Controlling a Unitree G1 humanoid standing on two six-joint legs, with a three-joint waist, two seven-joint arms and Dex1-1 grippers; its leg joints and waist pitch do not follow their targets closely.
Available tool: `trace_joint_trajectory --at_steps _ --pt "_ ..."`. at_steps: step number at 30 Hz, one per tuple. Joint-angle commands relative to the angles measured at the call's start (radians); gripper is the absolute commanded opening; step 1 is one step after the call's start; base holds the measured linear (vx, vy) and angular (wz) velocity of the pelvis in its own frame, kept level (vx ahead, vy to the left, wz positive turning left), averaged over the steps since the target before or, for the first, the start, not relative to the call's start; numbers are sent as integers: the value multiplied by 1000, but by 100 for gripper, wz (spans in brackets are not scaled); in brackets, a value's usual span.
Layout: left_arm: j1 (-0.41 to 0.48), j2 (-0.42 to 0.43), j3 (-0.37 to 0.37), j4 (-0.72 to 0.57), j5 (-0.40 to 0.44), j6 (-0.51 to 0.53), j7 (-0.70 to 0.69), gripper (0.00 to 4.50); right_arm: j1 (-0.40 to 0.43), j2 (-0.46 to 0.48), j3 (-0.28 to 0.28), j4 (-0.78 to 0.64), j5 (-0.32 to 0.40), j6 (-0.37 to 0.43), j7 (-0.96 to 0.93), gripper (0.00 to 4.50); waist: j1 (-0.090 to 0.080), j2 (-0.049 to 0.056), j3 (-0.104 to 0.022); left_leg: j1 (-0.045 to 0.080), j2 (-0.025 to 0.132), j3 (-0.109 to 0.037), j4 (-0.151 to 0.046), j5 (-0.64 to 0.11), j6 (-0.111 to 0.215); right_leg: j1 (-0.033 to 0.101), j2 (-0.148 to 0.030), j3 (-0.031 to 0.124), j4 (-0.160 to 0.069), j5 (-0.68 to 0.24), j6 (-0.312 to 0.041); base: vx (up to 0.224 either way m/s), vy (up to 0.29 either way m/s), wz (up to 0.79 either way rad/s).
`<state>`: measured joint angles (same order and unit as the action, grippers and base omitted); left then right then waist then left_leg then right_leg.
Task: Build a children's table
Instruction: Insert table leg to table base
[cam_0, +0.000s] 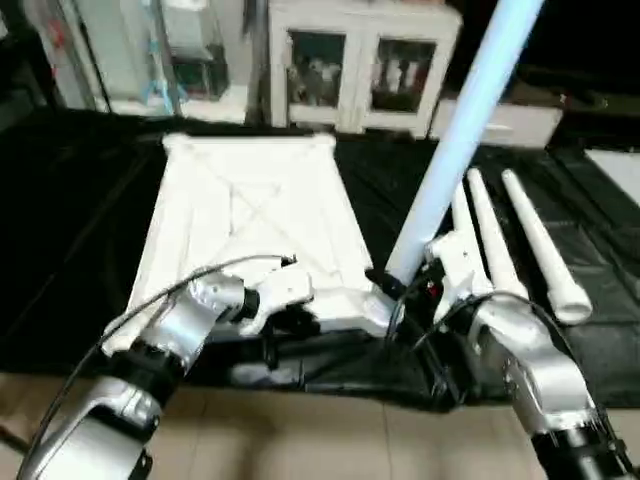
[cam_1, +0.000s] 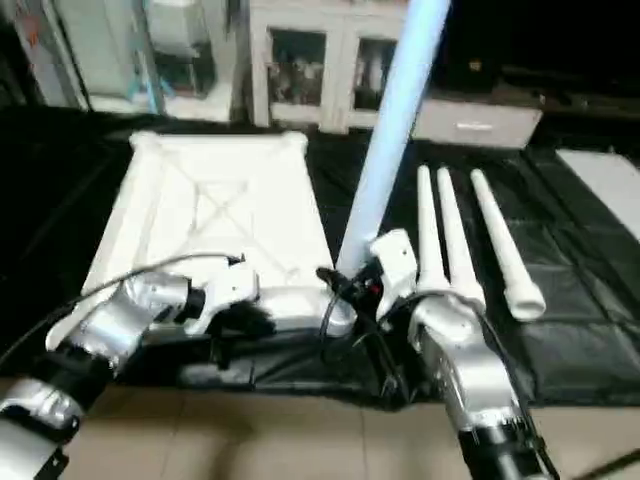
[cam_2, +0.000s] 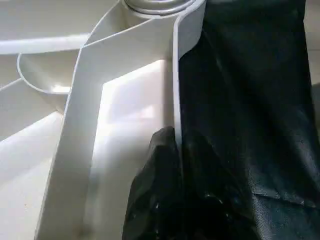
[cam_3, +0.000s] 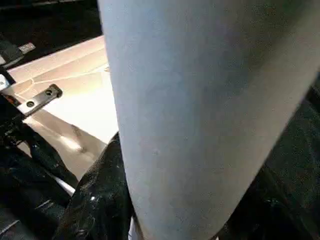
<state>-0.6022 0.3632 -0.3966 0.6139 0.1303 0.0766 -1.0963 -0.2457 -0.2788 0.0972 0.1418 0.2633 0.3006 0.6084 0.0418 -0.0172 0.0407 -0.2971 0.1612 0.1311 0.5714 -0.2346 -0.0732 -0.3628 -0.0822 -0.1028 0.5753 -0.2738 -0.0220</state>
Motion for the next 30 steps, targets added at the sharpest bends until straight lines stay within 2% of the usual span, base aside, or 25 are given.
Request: trace_joint_trajectory --at_steps 1,3,4,5,6,7,8,9,10,11,12,13,14,15,16,18,19,21,22,23,24,25,27,29,30 --pt "-29 18 34 18 26 27 85 0 80 -1 21 180 -65 89 -61 184 -12 26 -6 5 81 -30 -118 -588 -35 5 -74 63 -85 -271 -104 0 0 0" --pt "-31 9 45 19 23 43 106 0 70 13 8 191 -69 76 -91 184 -22 22 5 21 72 -29 -113 -674 -36 -11 -74 52 -110 -421 -73 0 0 0" --pt "-32 4 49 20 22 50 118 0 63 21 -1 199 -71 69 -109 184 -30 26 5 22 75 -43 -120 -731 -27 4 -77 33 -124 -504 -18 0 0 0" --pt "-33 1 51 20 21 54 124 0 58 27 -7 207 -72 64 -123 184 -34 28 5 26 77 -43 -124 -753 -24 6 -74 23 -127 -501 -8 0 0 0" --pt "-33 -5 55 21 20 62 135 0 44 38 -18 226 -75 55 -149 184 -36 40 6 30 83 -44 -138 -802 -22 17 -66 4 -122 -452 -5 0 0 0" --pt "-33 -9 57 22 20 68 143 0 33 45 -24 241 -78 48 -168 184 -38 50 5 -5 103 -47 -179 -864 -27 55 -54 0 -66 -316 -21 -70 10 4" --pt "-34 -15 60 22 19 76 155 0 15 56 -33 266 -83 40 -194 184 -29 55 13 -43 119 -41 -221 -918 -31 85 -39 -3 -7 -241 -27 -70 10 4" --pt "-34 -26 64 22 20 97 180 0 -18 72 -47 308 -93 25 -242 184 15 55 12 -84 126 1 -263 -982 -24 97 -21 16 96 -56 -31 -75 -29 21" --pt "-34 -32 67 22 22 107 192 0 -31 78 -51 324 -98 19 -262 184 10 14 3 -26 91 29 -224 -856 -23 49 -30 63 59 -244 -18 30 -99 18" --pt "-34 -39 69 20 24 118 204 0 -49 87 -59 346 -100 13 -289 184 6 -23 -10 22 59 11 -133 -701 -42 -7 -72 96 -35 -547 13 30 -99 18" --pt "-34 -45 72 18 25 129 215 0 -65 95 -66 363 -100 9 -310 184 9 -22 -14 44 16 5 26 -300 18 -60 -161 125 -163 -909 6 30 -112 -12" --pt "-34 -45 72 18 25 129 215 0 -65 95 -66 363 -100 9 -310 184 16 -23 -11 -9 35 -15 10 -179 42 -19 -183 151 -153 -912 2 36 -55 -30" --pt "-36 -56 75 14 26 150 239 0 -89 106 -74 389 -103 1 -341 184 28 -8 -19 -61 58 -30 -59 -83 22 27 -145 124 -100 -703 -22 36 -55 -30" --pt "-37 -60 77 13 27 157 246 0 -96 110 -76 397 -104 -2 -352 184 20 2 -19 -59 75 -25 -98 -116 -12 16 -86 101 -70 -422 -52 54 -24 -22" --pt "-38 -68 80 9 27 173 261 0 -110 116 -81 414 -105 -9 -369 184 14 11 -20 -38 76 -15 -101 -252 -30 2 -74 102 -62 -328 -89 0 0 0" --pt "-41 -121 101 -23 22 279 338 0 -173 144 -101 489 -108 -38 -444 184 1 16 -17 -27 71 -10 -97 -395 -54 -7 -81 104 -73 -439 -120 0 0 0" --pt "-42 -159 119 -41 16 341 388 0 -203 157 -108 527 -110 -50 -475 184 -3 19 -18 -35 71 -16 -100 -405 -59 -2 -82 102 -75 -465 -113 0 0 0" --pt "-50 -239 144 -62 0 427 472 0 -257 179 -119 603 -118 -76 -529 184 -6 13 -22 -33 74 -16 -102 -406 -55 -1 -80 100 -80 -436 -105 0 0 0" --pt "-57 -285 157 -64 -14 461 510 0 -283 190 -125 641 -119 -88 -552 184 -13 17 -23 -33 74 -15 -102 -400 -58 0 -75 96 -76 -371 -120 31 58 -1" --pt "-62 -304 160 -62 -19 470 524 0 -294 194 -127 656 -119 -93 -563 184 -13 17 -23 -33 74 -15 -102 -400 -58 0 -75 96 -76 -371 -120 31 58 -1" --pt "-90 -380 166 -27 -21 481 597 0 -338 207 -125 715 -132 -111 -611 184 -12 6 -33 -42 74 -4 -99 -280 -32 12 -70 99 -64 -168 -154 43 57 1" --pt "-101 -399 169 -9 -22 476 622 0 -349 210 -125 729 -135 -117 -625 184 -14 7 -36 -42 72 3 -96 -246 -9 14 -68 96 -63 -133 -171 0 0 0" --pt "-123 -430 180 20 -27 468 664 0 -369 217 -133 751 -133 -127 -656 184 -12 5 -35 -41 70 13 -91 -259 5 7 -69 99 -71 -156 -179 0 0 0" --pt "-146 -454 202 36 -27 464 722 0 -392 224 -145 784 -125 -142 -687 184 -12 -4 -42 -47 67 15 -88 -235 18 13 -70 100 -67 -134 -169 0 0 0" --pt "-151 -461 208 34 -24 469 737 0 -402 227 -151 800 -124 -150 -699 184 -10 -2 -42 -48 68 15 -87 -216 23 14 -70 101 -65 -114 -169 0 0 0"
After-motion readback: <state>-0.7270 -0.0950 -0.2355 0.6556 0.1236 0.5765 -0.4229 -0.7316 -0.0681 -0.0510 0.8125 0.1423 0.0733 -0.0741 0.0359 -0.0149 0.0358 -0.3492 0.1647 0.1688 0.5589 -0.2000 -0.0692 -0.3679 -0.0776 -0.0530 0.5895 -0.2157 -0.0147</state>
